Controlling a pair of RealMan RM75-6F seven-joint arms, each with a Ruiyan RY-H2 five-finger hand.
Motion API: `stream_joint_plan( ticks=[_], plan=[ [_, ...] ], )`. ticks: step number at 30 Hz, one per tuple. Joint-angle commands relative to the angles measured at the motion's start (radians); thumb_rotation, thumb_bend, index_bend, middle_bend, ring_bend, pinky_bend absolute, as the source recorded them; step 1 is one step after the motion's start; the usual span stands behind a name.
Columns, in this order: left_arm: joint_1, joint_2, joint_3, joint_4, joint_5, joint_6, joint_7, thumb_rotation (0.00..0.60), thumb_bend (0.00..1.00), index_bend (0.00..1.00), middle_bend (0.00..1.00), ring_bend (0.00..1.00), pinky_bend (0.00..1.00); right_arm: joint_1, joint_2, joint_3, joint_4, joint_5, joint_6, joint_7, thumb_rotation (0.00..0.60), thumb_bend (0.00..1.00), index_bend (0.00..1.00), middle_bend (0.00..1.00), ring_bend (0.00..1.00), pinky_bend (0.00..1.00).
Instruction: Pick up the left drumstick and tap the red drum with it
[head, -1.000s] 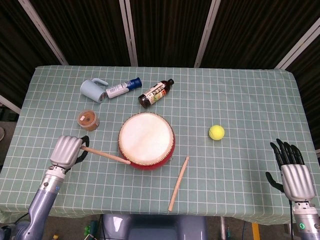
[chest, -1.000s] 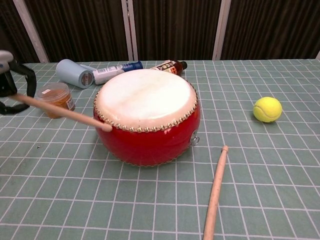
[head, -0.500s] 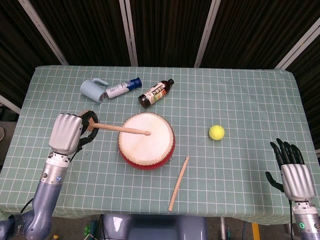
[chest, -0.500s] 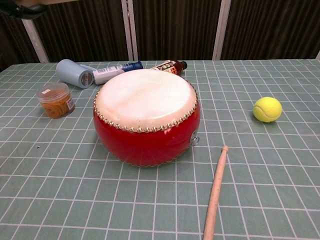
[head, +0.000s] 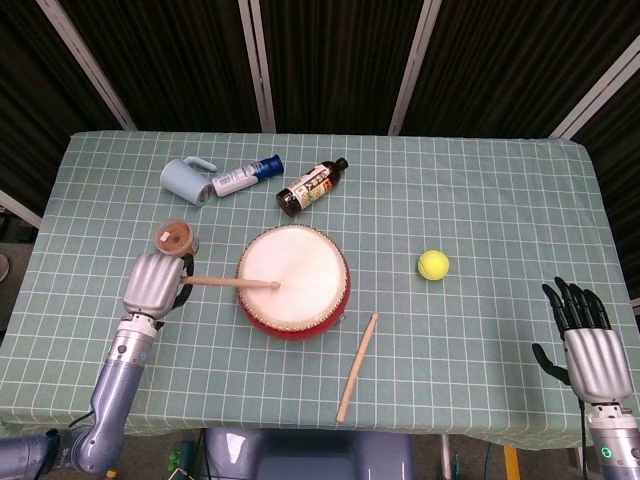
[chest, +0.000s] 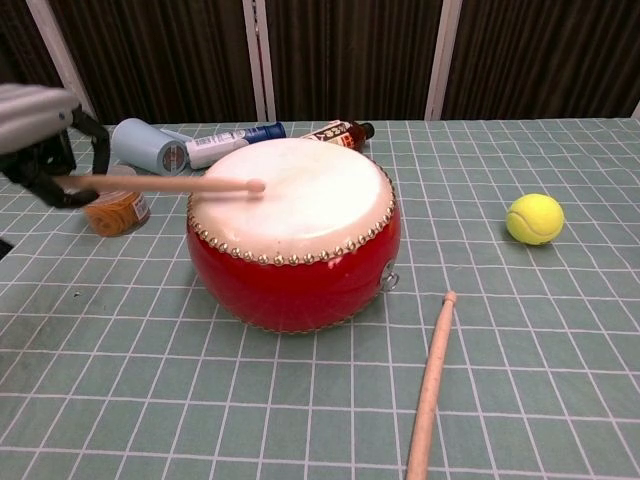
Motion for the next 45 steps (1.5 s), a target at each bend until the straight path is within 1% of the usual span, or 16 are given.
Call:
stream_joint_plan(
  ticks=[1,3,5,9,14,17,22,24,25,30,34,35,36,38,42,45],
  plan=[
    [-0.001,0.013,0.034,-0.013,-0.118,-0.022,0.083,0.6,0.54,0.75,1.0,1.0,0.91,0.0,0.001,0.0,-0.002,0.002,-0.002,0.003,0.6,0.35,0.0,0.0,0.0,0.08],
    [-0.009,0.033,0.007,-0.056,-0.168,-0.016,0.089,0.6,0.54,0.75,1.0,1.0,0.91,-0.001,0.002,0.0,-0.003,0.002,-0.001,0.0,0.6,0.35,0.0,0.0,0.0,0.08],
    [-0.008,0.046,-0.03,-0.093,-0.146,0.009,0.041,0.6,0.54,0.75,1.0,1.0,0.91,-0.002,0.0,0.001,0.001,-0.003,0.007,-0.004,0.6,0.35,0.0,0.0,0.0,0.08],
    [0.009,0.057,-0.11,-0.176,-0.002,0.087,-0.116,0.6,0.54,0.75,1.0,1.0,0.91,-0.004,0.0,0.0,0.0,0.001,0.004,0.002,0.6,0.35,0.0,0.0,0.0,0.08],
    [0.019,0.063,-0.169,-0.253,0.192,0.182,-0.237,0.6,0.54,0.75,1.0,1.0,0.91,-0.004,-0.001,-0.001,0.001,-0.003,0.007,-0.005,0.6,0.35,0.0,0.0,0.0,0.08],
    [0.015,0.046,-0.184,-0.247,0.271,0.221,-0.271,0.6,0.54,0.75,1.0,1.0,0.91,-0.004,-0.001,-0.002,0.001,-0.003,0.006,-0.004,0.6,0.35,0.0,0.0,0.0,0.08],
    [0.012,0.012,-0.172,-0.184,0.318,0.23,-0.312,0.6,0.54,0.75,1.0,1.0,0.91,-0.003,-0.001,-0.002,0.0,-0.003,0.004,-0.003,0.6,0.35,0.0,0.0,0.0,0.08],
    [0.015,-0.003,-0.151,-0.146,0.317,0.225,-0.305,0.6,0.54,0.75,1.0,1.0,0.91,-0.003,-0.001,-0.002,0.001,-0.004,0.003,-0.004,0.6,0.35,0.0,0.0,0.0,0.08],
    [0.018,-0.015,-0.129,-0.11,0.305,0.214,-0.293,0.6,0.54,0.75,1.0,1.0,0.91,-0.002,-0.001,-0.002,0.001,-0.004,0.003,-0.004,0.6,0.35,0.0,0.0,0.0,0.08],
    [0.034,-0.044,-0.051,0.011,0.182,0.132,-0.228,0.6,0.54,0.75,1.0,1.0,0.91,-0.003,-0.001,-0.001,0.0,-0.004,0.004,-0.003,0.6,0.35,0.0,0.0,0.0,0.08],
    [0.042,-0.041,0.012,0.081,0.042,0.059,-0.102,0.6,0.54,0.75,1.0,1.0,0.91,-0.004,0.0,-0.001,-0.001,-0.001,0.003,-0.002,0.6,0.35,0.0,0.0,0.0,0.08],
    [0.042,-0.035,0.023,0.084,-0.008,0.042,-0.059,0.6,0.54,0.75,1.0,1.0,0.91,-0.003,0.0,-0.001,-0.002,0.0,0.001,-0.002,0.6,0.35,0.0,0.0,0.0,0.08],
    [0.039,-0.021,0.031,0.07,-0.086,0.021,0.001,0.6,0.54,0.75,1.0,1.0,0.91,-0.003,0.001,-0.002,-0.003,-0.002,0.001,-0.002,0.6,0.35,0.0,0.0,0.0,0.08],
    [0.034,0.005,0.017,0.027,-0.169,0.014,0.042,0.6,0.54,0.75,1.0,1.0,0.91,-0.004,0.002,-0.003,-0.004,-0.005,0.003,-0.002,0.6,0.35,0.0,0.0,0.0,0.08],
    [0.048,0.047,-0.02,-0.054,-0.101,0.051,-0.049,0.6,0.55,0.75,1.0,1.0,0.91,-0.004,0.002,-0.003,-0.005,-0.003,0.002,-0.002,0.6,0.35,0.0,0.0,0.0,0.08],
    [0.059,0.097,-0.03,-0.128,-0.043,0.07,-0.091,0.6,0.55,0.75,1.0,1.0,0.91,-0.006,0.003,-0.004,-0.006,-0.004,0.003,-0.003,0.6,0.35,0.0,0.0,0.0,0.08]
  ],
)
